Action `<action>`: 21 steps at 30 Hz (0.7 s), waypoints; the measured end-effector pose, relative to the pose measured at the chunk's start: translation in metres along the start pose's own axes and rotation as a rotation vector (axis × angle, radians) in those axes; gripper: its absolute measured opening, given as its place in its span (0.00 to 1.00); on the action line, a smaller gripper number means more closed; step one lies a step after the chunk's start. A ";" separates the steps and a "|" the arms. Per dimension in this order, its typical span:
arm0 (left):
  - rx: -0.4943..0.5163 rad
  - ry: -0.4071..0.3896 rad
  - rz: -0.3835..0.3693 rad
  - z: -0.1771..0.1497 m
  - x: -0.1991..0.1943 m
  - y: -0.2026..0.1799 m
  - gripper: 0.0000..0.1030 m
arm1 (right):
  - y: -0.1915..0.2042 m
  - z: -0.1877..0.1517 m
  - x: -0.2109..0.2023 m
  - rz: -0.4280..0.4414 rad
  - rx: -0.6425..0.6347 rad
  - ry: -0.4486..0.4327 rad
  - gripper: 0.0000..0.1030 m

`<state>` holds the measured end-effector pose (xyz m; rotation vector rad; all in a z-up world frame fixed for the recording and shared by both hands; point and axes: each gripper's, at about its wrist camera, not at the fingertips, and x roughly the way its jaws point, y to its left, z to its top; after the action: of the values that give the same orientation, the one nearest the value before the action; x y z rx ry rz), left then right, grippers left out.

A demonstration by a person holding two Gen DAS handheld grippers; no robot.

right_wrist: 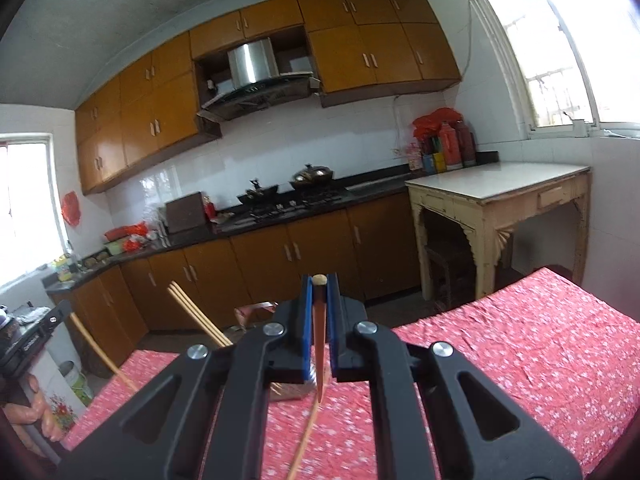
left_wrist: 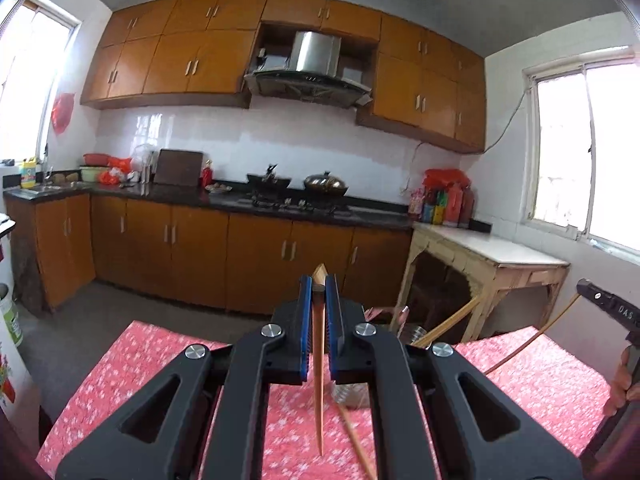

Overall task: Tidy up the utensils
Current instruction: 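Lift both chopsticks upright and carry them over the wire holder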

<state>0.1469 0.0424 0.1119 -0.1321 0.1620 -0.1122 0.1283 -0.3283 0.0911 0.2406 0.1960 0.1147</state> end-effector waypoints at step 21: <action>-0.058 -0.145 0.043 0.065 0.083 -0.052 0.06 | 0.056 0.054 0.114 0.069 -0.029 0.043 0.07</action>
<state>0.2340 -0.0112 0.1698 -0.1935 0.0233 -0.0545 0.2460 -0.2706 0.1360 0.2160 0.2284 0.1909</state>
